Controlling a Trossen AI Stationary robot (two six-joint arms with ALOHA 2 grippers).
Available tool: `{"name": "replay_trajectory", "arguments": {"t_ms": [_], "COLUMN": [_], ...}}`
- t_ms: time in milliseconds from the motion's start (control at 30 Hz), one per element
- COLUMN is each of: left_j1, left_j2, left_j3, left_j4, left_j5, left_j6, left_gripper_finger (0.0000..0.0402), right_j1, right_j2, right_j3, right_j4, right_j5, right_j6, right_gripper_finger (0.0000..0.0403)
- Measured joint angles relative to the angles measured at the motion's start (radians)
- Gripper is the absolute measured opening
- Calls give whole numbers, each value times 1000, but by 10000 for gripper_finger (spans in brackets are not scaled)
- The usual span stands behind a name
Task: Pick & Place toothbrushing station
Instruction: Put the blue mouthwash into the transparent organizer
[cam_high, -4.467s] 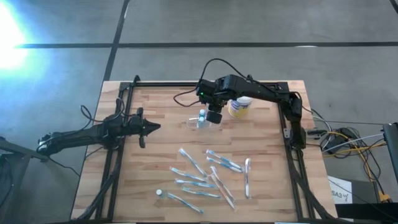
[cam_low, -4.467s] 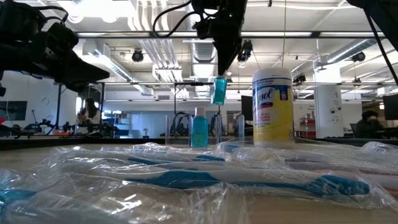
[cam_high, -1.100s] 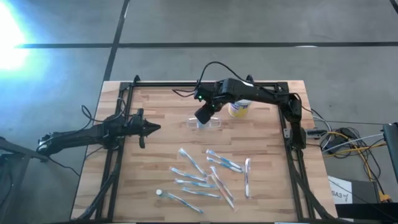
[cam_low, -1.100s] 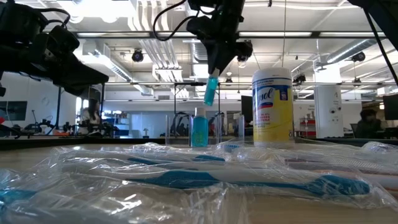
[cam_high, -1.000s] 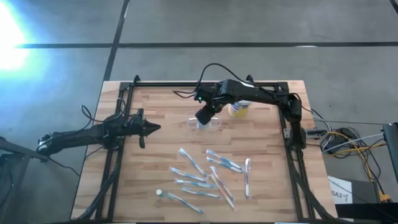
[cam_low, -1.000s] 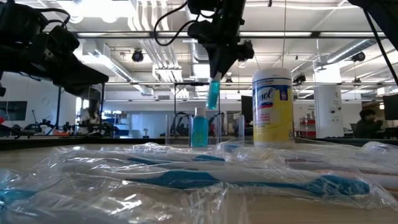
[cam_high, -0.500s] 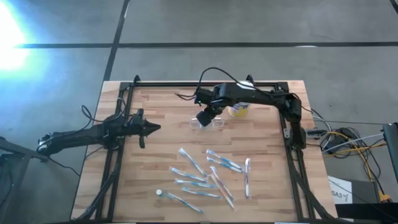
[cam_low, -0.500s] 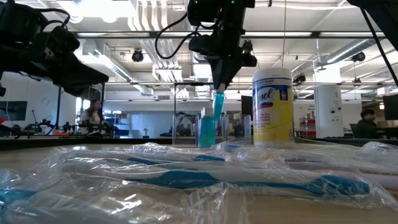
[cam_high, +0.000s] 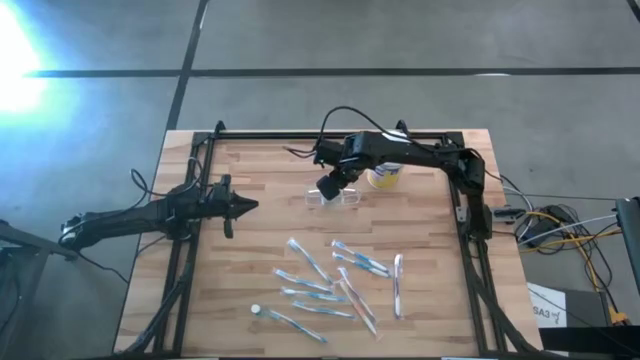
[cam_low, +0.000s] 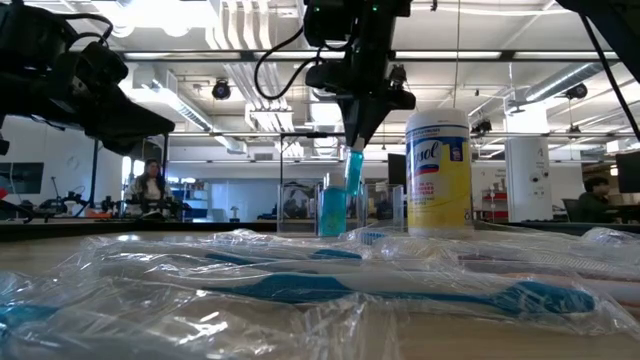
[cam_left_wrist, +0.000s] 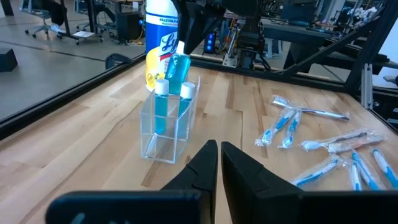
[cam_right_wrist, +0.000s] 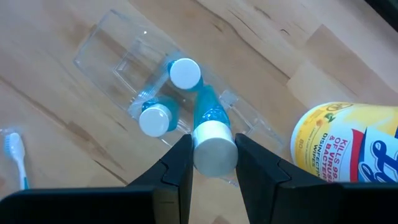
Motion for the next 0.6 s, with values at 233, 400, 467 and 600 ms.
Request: {"name": "replay_trajectory", "arguments": {"t_ms": [233,400,467,600], "left_j1": [0,0,0,0], "left_j2": [0,0,0,0], "left_j3": [0,0,0,0], "left_j4": [0,0,0,0], "left_j5": [0,0,0,0], "left_j6": [0,0,0,0], "left_gripper_finger": [26,26,26,26], "right_j1": [0,0,0,-1], "right_j2": [0,0,0,0], "right_j3": [-2,-2,-2,-18], "right_j4": [3,14,20,40], "right_j5": [0,0,0,0], "right_j6": [6,8,8,8], "right_gripper_finger": [91,91,91,91]}}
